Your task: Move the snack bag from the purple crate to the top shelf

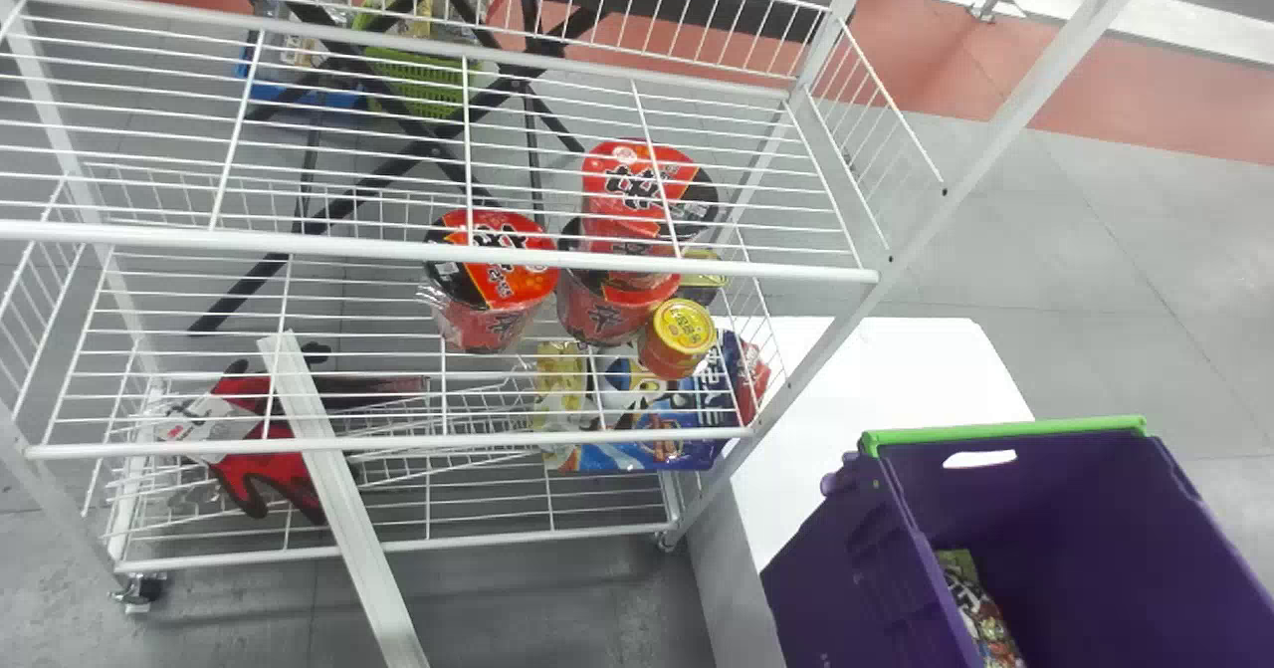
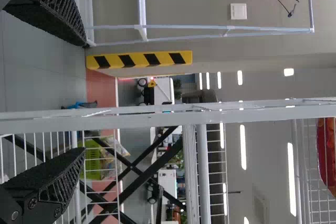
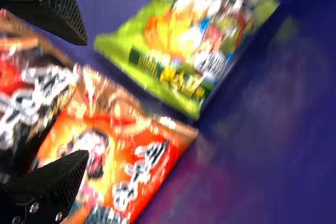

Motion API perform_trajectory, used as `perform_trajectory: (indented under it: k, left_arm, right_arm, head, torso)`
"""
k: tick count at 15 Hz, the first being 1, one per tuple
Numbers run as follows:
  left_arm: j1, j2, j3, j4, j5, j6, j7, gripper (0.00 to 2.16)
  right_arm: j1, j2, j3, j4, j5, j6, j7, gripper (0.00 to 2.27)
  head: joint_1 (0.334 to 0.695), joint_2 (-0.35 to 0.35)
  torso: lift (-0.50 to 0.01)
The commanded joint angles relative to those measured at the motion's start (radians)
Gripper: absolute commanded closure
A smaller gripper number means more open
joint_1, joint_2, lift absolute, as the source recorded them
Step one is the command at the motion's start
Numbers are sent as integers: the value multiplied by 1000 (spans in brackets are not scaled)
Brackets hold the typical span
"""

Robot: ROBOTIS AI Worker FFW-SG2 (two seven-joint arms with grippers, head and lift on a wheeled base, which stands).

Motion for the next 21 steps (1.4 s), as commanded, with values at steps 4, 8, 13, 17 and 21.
perform_trajectory:
  k: [4,8,13,17,21]
  left_arm:
    - [-5,6,-7,19,0,-9,-1,100]
    - [-15,11,-13,37,0,-21,-2,100]
    - [-17,18,-13,50,6,-55,-2,100]
    - [-25,18,-13,60,8,-58,-2,100]
    - [-34,20,-13,82,9,-85,-2,100]
  right_arm:
    - [-27,-60,68,177,46,-124,-20,60]
    - [-59,-100,121,284,81,-186,-32,56]
    - [-65,-58,190,317,138,-287,-32,43]
    - [-59,-44,232,340,198,-339,-37,29]
    - [-53,-54,250,389,252,-413,-57,29]
  head:
    - [695,-350]
    - [695,-350]
    - [695,-350]
    - [695,-350]
    - [695,-350]
  torso:
    - [-451]
    - [-451]
    - [-451]
    - [-451]
    - [-451]
